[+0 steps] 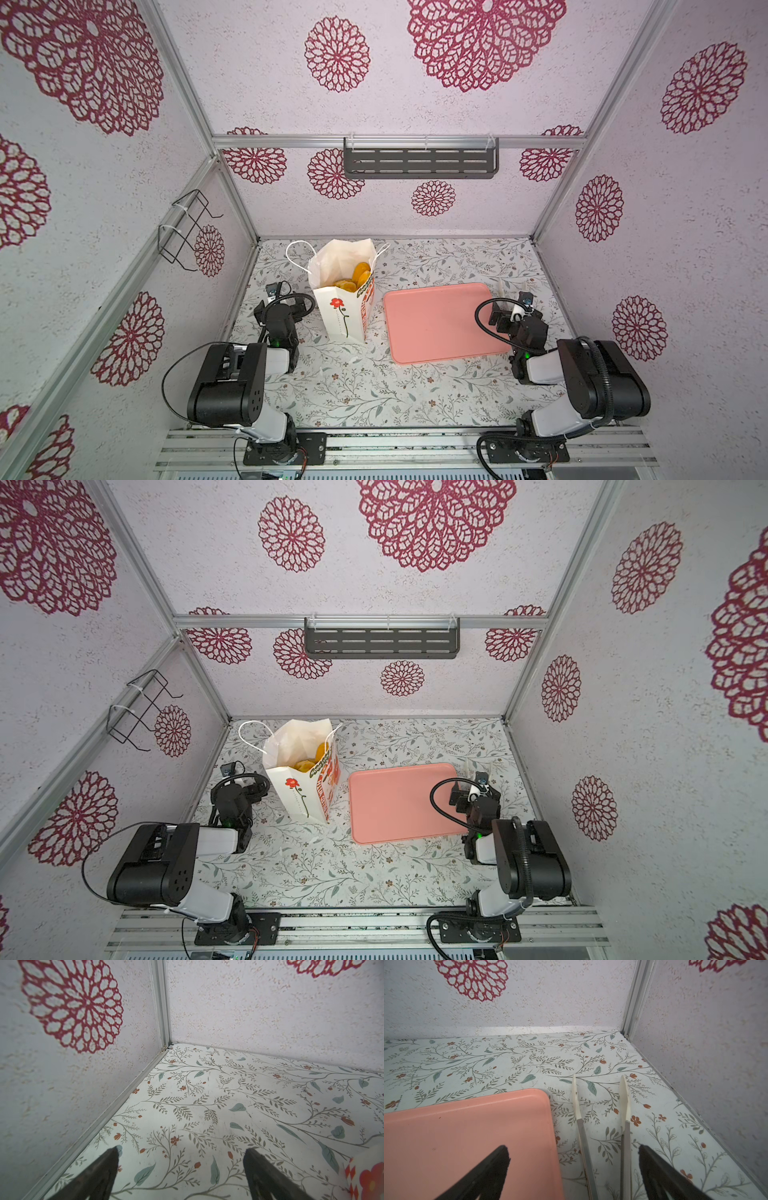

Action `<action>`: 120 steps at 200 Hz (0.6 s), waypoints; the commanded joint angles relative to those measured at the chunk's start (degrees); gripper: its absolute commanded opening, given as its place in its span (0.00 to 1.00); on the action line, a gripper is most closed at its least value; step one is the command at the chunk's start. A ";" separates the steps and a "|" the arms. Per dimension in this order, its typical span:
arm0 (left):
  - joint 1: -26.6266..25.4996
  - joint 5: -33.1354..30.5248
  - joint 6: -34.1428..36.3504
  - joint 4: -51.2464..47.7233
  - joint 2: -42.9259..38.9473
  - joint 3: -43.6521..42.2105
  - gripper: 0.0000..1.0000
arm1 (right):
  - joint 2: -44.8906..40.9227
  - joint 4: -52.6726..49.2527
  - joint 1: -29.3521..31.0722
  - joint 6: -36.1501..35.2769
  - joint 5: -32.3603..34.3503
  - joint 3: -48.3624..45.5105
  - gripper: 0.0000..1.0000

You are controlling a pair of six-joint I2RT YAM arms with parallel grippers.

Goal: Take the fake bread out of the paper bag

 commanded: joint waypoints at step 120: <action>-15.48 -25.66 -5.26 -38.19 -27.73 5.85 0.97 | -56.69 -60.19 -1.37 29.68 -1.60 5.15 0.99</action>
